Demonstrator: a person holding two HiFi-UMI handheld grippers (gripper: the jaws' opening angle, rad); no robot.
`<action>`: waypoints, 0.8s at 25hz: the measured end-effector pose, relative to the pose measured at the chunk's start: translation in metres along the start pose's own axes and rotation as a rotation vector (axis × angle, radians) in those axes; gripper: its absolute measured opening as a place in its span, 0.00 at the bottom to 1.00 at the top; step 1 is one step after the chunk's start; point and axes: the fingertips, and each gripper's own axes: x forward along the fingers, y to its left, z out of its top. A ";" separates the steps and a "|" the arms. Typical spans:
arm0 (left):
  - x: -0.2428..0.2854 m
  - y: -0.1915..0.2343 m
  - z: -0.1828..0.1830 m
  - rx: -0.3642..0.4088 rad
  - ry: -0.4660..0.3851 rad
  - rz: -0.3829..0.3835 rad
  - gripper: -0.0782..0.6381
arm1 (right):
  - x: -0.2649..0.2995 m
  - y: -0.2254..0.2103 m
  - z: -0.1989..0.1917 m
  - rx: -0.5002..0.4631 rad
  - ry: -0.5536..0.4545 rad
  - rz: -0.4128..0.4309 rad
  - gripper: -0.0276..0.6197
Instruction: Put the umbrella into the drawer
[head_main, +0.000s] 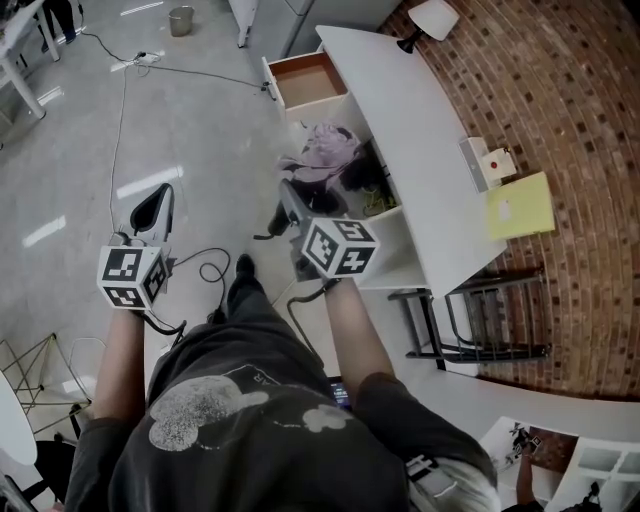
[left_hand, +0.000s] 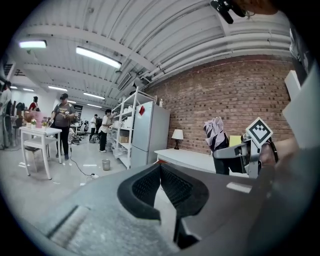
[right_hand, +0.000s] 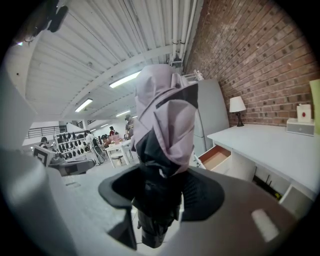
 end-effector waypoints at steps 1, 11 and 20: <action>-0.003 0.001 0.000 -0.004 -0.004 0.005 0.12 | -0.001 0.001 -0.001 0.006 0.000 -0.003 0.41; 0.004 0.013 -0.003 0.009 0.017 0.009 0.12 | 0.012 -0.009 -0.014 0.019 0.040 -0.026 0.41; 0.103 0.029 -0.010 0.007 0.071 0.013 0.12 | 0.091 -0.075 -0.002 0.040 0.080 -0.023 0.41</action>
